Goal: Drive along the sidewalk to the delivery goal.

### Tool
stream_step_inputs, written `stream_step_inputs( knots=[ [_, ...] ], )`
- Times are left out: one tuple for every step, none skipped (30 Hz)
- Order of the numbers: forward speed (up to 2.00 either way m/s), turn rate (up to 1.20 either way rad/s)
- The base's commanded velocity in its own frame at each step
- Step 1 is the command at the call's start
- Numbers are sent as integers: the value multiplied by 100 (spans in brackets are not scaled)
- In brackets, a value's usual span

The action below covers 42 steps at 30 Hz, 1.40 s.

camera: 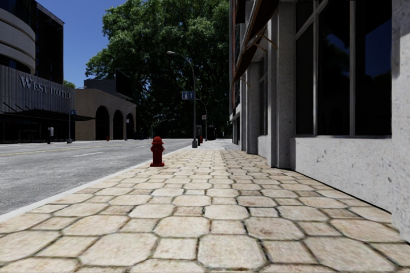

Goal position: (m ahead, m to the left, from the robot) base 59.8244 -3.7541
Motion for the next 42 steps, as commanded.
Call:
stream_step_inputs(
  knots=[
    [200,0],
    [200,0],
    [200,0],
    [200,0],
    [200,0],
    [200,0],
    [200,0],
    [200,0],
    [200,0],
    [200,0],
    [200,0],
    [200,0],
    [200,0],
    [200,0],
    [200,0],
    [200,0],
    [200,0],
    [200,0],
    [200,0],
    [200,0],
    [200,0],
    [200,0],
    [200,0],
    [200,0],
    [200,0],
    [200,0],
    [200,0],
    [200,0],
    [200,0],
    [200,0],
    [200,0],
    [200,0],
    [200,0],
    [200,0],
    [200,0],
    [200,0],
    [200,0],
    [200,0],
    [200,0],
    [200,0],
    [200,0],
    [200,0]
  ],
)
